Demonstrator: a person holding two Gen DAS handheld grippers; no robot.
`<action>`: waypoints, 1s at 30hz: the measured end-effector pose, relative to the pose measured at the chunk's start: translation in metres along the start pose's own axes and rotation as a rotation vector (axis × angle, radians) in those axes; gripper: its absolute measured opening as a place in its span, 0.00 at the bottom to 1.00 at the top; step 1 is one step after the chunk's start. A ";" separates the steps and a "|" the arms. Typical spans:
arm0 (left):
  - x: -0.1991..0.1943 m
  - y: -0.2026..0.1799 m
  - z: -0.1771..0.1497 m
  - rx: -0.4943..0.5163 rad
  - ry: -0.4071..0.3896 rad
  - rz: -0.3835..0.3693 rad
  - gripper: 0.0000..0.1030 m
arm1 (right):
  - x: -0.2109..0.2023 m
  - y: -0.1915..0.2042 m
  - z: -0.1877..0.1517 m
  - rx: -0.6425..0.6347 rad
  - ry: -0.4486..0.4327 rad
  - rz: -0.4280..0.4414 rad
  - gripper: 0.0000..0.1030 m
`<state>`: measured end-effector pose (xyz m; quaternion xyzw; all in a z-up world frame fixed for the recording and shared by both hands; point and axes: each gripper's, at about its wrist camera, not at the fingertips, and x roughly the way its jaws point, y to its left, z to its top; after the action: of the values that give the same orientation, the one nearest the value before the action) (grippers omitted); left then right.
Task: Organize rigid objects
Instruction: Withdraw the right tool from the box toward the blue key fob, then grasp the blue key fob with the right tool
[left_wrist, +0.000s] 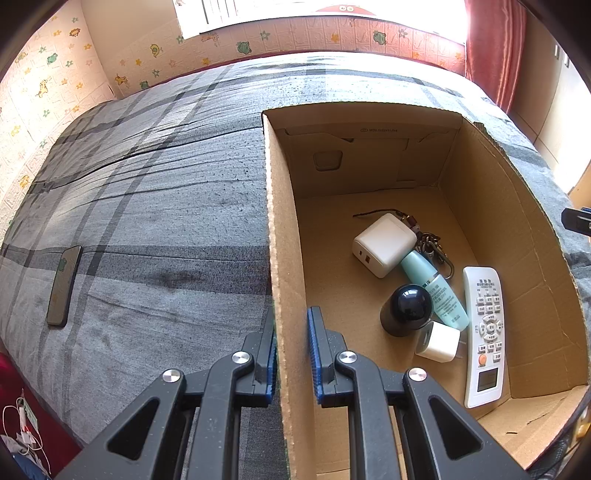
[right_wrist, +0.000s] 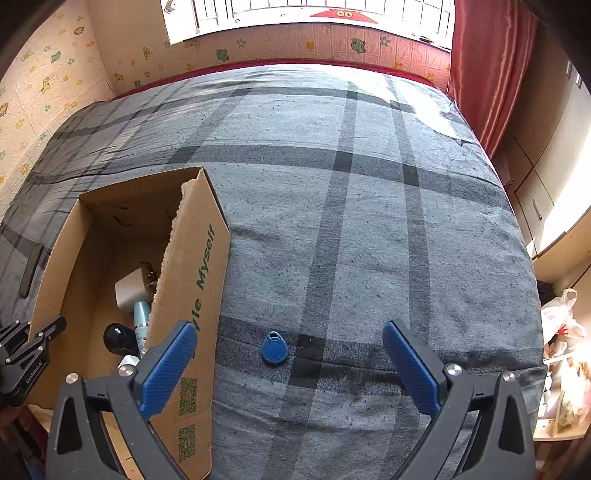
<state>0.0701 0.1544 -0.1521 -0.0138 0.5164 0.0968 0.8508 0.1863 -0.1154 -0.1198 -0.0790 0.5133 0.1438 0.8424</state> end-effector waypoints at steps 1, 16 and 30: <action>0.000 0.000 0.000 0.000 0.000 0.000 0.15 | 0.002 -0.002 -0.003 -0.004 -0.002 -0.003 1.00; 0.000 0.000 0.000 0.001 0.001 0.000 0.15 | 0.046 -0.018 -0.038 -0.006 0.039 -0.028 1.00; 0.001 0.000 0.001 0.003 0.002 0.003 0.15 | 0.077 -0.003 -0.035 -0.045 0.098 0.025 0.78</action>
<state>0.0709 0.1549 -0.1523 -0.0119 0.5173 0.0975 0.8501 0.1907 -0.1156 -0.2048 -0.0984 0.5514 0.1620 0.8124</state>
